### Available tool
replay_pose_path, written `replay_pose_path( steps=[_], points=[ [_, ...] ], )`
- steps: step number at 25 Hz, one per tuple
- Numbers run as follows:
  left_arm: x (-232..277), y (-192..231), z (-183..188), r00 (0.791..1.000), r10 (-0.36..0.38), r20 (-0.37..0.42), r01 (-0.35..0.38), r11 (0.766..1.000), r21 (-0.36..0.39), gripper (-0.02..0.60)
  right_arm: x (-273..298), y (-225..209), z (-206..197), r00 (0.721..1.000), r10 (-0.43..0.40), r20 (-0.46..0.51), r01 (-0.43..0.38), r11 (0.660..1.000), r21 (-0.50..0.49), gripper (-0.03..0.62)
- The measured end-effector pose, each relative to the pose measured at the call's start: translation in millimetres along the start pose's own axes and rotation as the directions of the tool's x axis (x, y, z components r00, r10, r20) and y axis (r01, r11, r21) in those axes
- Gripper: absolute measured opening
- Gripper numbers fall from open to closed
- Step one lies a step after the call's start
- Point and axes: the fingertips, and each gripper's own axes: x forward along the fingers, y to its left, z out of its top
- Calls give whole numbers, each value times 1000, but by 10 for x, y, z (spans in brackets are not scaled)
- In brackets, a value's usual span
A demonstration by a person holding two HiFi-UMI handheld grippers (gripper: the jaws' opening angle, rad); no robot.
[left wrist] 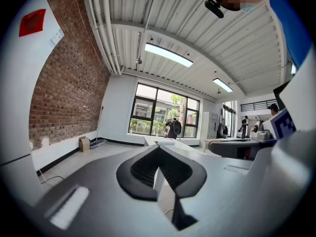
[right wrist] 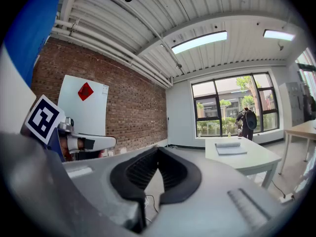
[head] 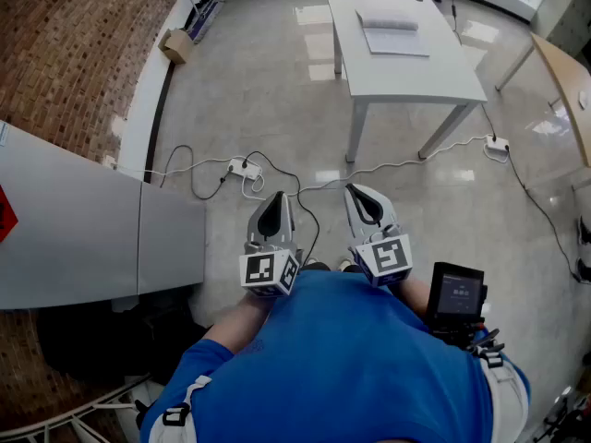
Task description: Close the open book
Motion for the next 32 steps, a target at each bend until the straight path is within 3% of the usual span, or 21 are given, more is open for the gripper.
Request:
replay_pose_path(
  steps=[9, 18, 26, 32],
  points=[
    [94, -56, -21, 999, 31, 15, -30, 999, -13, 6, 19, -147, -13, 1000, 17, -8, -17, 1000, -15, 3],
    [502, 266, 38, 999, 34, 23, -34, 999, -24, 6, 512, -295, 16, 1000, 3, -10, -3, 1000, -11, 3],
    [1134, 875, 209, 999, 2, 39, -1, 1000, -25, 6, 1327, -355, 93, 999, -44, -13, 44, 999, -12, 3],
    [1616, 1607, 557, 998, -41, 56, 41, 999, -14, 6, 2173, -208, 437, 995, -98, 6, 98, 995, -33, 3]
  ],
)
